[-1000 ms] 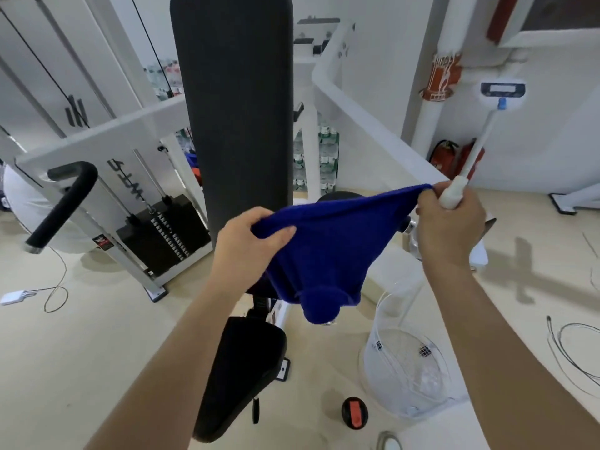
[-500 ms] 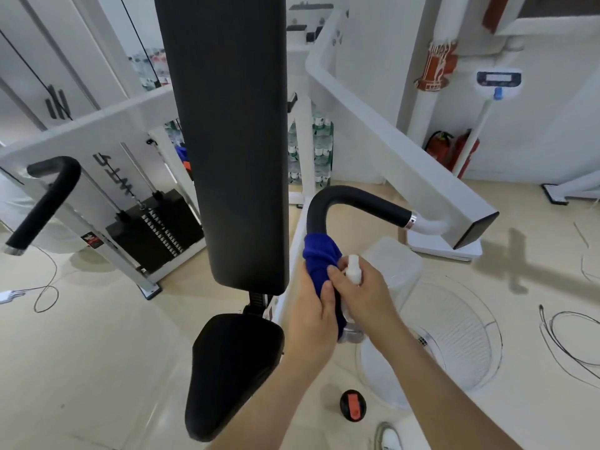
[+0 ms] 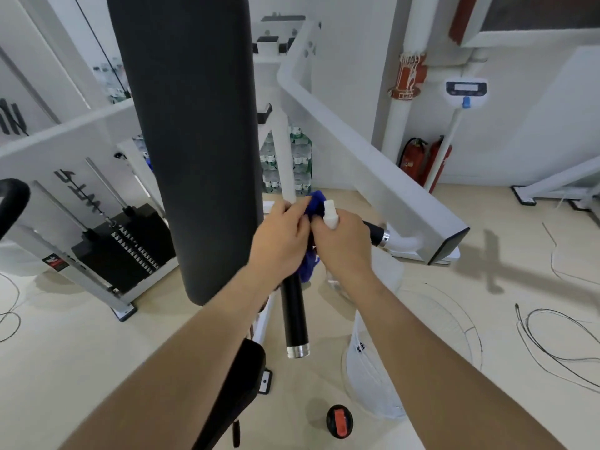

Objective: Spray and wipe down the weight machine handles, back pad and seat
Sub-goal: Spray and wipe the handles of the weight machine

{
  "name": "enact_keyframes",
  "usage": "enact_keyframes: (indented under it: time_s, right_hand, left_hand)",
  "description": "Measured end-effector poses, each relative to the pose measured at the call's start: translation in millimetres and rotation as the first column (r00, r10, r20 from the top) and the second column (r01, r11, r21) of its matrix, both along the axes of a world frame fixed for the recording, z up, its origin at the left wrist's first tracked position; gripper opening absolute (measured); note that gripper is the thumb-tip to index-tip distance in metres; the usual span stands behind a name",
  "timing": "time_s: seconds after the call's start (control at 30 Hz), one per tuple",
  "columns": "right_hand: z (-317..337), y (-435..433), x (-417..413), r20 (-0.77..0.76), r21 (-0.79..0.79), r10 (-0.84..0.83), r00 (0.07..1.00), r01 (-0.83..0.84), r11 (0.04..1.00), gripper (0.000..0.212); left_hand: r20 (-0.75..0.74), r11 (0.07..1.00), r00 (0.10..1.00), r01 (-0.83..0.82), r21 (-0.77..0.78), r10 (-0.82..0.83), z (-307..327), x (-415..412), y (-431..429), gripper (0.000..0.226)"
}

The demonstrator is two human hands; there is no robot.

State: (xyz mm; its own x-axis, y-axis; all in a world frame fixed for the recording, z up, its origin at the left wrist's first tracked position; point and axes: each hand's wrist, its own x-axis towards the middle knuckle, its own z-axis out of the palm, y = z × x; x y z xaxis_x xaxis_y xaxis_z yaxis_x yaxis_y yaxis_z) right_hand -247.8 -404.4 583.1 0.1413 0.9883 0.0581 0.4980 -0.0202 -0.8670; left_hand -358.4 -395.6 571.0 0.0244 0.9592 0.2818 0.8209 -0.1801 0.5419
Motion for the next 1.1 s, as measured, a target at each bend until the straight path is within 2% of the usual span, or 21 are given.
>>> enact_keyframes:
  time_s: [0.07,0.13,0.2,0.33,0.43,0.5,0.57,0.63,0.7,0.8,0.87,0.93,1.03,1.1]
  right_hand:
    - [-0.7,-4.0,17.4,-0.013,-0.024,-0.050,0.999,0.050,0.998,0.023]
    - [-4.5,-9.9,39.3,-0.037,-0.064,-0.115,0.993,0.113,0.992,0.022]
    - [-7.8,-15.1,59.1,-0.028,-0.104,-0.166,0.986,0.162,0.981,0.023]
    - [-10.5,-16.8,89.7,0.013,-0.126,-0.204,0.979,0.204,0.971,0.028]
    - [-13.5,-15.9,101.6,0.018,-0.134,-0.170,0.985,0.171,0.976,0.028]
    - [-14.2,-14.5,101.4,0.029,-0.123,-0.107,0.994,0.110,0.986,0.026]
    - [-12.0,-10.2,91.6,0.053,-0.099,-0.046,0.998,0.052,0.994,0.028]
    - [-8.1,-7.0,76.2,0.086,-0.075,-0.011,0.996,0.018,0.997,0.034]
    - [-4.0,-4.5,60.4,0.094,-0.052,0.018,0.995,-0.013,0.999,0.034]
    - [-0.4,-1.9,36.4,0.071,-0.017,0.134,0.988,-0.133,0.991,0.034]
    - [0.7,-2.5,18.3,-0.004,-0.020,0.214,0.977,-0.214,0.977,0.029]
    - [1.8,-4.2,7.1,-0.074,-0.041,0.231,0.970,-0.234,0.971,0.021]
    - [6.0,-4.0,8.5,-0.118,-0.117,0.260,0.958,-0.274,0.955,0.019]
    - [11.2,-4.0,9.5,-0.120,-0.192,0.315,0.941,-0.334,0.923,0.018]
  left_hand:
    - [-0.255,0.996,0.965,0.079,0.050,-0.064,5.6,3.6,10.4,0.036]
    - [-0.515,0.986,0.851,0.157,0.061,-0.103,11.9,15.7,17.4,0.038]
    - [-0.643,0.973,0.748,0.229,0.020,-0.163,16.1,32.8,21.4,0.040]
    - [-0.743,0.912,0.618,0.410,0.026,-0.256,10.6,67.6,22.1,0.040]
    - [-0.791,0.843,0.511,0.537,-0.011,-0.336,7.2,68.0,23.1,0.041]
    - [-0.808,0.842,0.460,0.534,-0.080,-0.368,13.0,55.9,30.2,0.042]
    - [-0.800,0.909,0.511,0.405,-0.100,-0.315,20.7,38.8,34.4,0.037]
    - [-0.708,0.963,0.664,0.253,-0.088,-0.239,22.4,27.2,30.6,0.033]
    - [-0.553,0.986,0.816,0.135,-0.098,-0.167,20.0,22.2,22.7,0.034]
    - [-0.203,0.985,0.978,0.015,-0.175,-0.051,14.1,13.9,9.8,0.043]
    - [-0.006,0.978,1.000,-0.029,-0.205,0.029,10.8,9.2,-2.6,0.043]
    - [0.189,0.976,0.979,-0.038,-0.216,0.080,4.5,7.8,-16.2,0.042]
    - [0.476,0.972,0.871,-0.011,-0.237,0.125,-1.2,10.8,-38.0,0.043]
    - [0.573,0.969,0.808,0.014,-0.248,0.135,-6.4,5.2,-47.9,0.049]
